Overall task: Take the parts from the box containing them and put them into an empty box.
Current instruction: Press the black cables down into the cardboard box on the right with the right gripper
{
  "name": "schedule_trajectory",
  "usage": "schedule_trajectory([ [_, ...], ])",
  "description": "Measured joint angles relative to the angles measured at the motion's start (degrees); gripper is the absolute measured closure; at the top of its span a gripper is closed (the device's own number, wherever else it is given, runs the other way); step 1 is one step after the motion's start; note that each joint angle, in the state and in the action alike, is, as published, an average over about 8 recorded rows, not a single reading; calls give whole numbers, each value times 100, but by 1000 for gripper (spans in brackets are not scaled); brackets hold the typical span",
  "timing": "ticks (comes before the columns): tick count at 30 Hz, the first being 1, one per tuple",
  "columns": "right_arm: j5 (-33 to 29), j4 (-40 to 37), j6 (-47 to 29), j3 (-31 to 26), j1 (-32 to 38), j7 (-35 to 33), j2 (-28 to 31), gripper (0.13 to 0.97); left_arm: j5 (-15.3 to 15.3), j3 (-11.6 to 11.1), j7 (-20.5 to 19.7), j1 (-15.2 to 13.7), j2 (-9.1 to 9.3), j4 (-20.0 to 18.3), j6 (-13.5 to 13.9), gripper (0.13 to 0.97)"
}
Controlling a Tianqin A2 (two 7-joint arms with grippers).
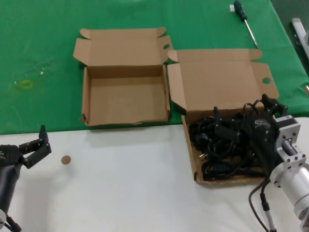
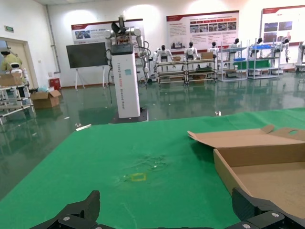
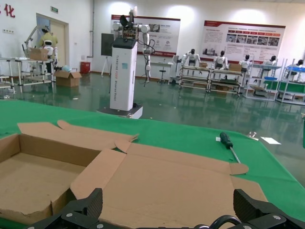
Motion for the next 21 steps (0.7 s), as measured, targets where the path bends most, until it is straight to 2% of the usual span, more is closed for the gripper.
schedule_trajectory([
  [21,0,0,0,0,0,0,0,129,0,0,0,0,0,0,0,141],
])
